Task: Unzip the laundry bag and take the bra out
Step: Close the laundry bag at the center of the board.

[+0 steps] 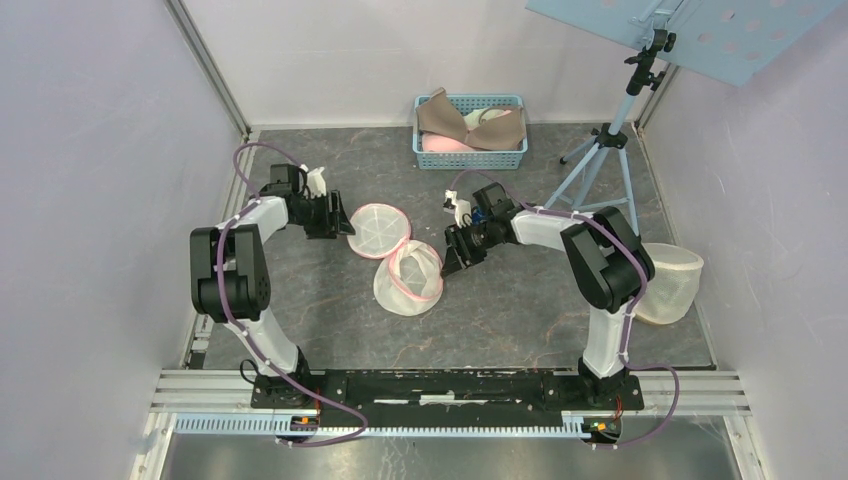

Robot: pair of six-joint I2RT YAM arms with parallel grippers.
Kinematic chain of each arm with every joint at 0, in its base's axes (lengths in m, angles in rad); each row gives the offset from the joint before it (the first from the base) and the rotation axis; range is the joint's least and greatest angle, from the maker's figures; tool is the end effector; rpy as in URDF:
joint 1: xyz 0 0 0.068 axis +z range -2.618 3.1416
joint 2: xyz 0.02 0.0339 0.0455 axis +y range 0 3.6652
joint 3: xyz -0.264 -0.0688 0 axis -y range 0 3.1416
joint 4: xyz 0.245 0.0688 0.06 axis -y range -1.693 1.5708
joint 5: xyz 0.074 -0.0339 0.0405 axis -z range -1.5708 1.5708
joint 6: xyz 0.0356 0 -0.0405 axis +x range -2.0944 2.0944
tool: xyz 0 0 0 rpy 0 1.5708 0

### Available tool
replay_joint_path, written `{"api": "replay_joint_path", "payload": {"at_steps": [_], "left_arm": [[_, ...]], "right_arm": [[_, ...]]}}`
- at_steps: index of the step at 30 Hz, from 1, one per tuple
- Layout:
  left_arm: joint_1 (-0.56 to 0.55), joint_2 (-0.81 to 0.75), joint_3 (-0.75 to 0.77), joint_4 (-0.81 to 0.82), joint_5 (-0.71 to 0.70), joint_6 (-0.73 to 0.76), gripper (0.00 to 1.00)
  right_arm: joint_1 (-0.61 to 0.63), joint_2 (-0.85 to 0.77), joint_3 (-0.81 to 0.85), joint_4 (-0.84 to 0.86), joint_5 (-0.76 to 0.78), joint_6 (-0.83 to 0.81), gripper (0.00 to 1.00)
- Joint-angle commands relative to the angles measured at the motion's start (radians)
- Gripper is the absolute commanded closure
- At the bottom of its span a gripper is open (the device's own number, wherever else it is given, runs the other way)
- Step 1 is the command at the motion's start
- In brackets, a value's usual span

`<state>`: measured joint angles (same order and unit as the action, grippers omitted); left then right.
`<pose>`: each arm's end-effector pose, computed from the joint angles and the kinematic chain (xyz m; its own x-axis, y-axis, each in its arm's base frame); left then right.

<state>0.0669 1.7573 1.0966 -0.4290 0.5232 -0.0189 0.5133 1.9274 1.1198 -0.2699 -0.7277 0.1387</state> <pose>0.3481 0.0055 0.1770 -0.8876 -0.0759 -0.4543 0.1560 0.8785 -0.4516 0.3129 0.2035 0.1367 -0.8485 -0.3598 -0.3880 -0.5288 0.5508 0.6457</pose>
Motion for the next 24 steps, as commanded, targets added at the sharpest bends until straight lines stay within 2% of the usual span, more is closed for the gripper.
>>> {"api": "replay_joint_path", "payload": {"at_steps": [1, 7, 13, 15, 16, 17, 18, 19, 24], "left_arm": [[-0.014, 0.035, 0.008, 0.043, -0.022, -0.042, 0.33], [-0.045, 0.067, 0.017, 0.066, -0.027, -0.047, 0.34], [-0.053, 0.096, 0.019, 0.095, -0.007, -0.082, 0.34], [-0.054, 0.098, 0.021, 0.098, -0.008, -0.087, 0.42], [-0.053, 0.096, 0.024, 0.098, -0.007, -0.088, 0.51], [-0.052, 0.091, 0.029, 0.098, -0.005, -0.091, 0.63], [-0.052, 0.081, 0.032, 0.097, 0.006, -0.093, 0.69], [-0.052, 0.063, 0.035, 0.096, 0.015, -0.092, 0.75], [-0.052, -0.092, 0.057, 0.074, -0.012, -0.061, 0.97]], "right_arm": [[0.005, 0.034, 0.010, 0.053, -0.021, 0.074, 0.53], [0.005, 0.056, 0.015, 0.062, -0.026, 0.095, 0.64], [0.003, 0.079, 0.017, 0.118, -0.077, 0.165, 0.66], [0.004, 0.083, 0.027, 0.119, -0.073, 0.162, 0.77], [0.002, 0.083, 0.033, 0.108, -0.068, 0.154, 0.81], [-0.001, 0.082, 0.045, 0.100, -0.063, 0.147, 0.88], [-0.003, 0.079, 0.056, 0.090, -0.061, 0.139, 0.97], [-0.007, 0.070, 0.071, 0.076, -0.056, 0.127, 1.00], [-0.032, -0.027, 0.092, 0.067, -0.029, 0.079, 1.00]]}}
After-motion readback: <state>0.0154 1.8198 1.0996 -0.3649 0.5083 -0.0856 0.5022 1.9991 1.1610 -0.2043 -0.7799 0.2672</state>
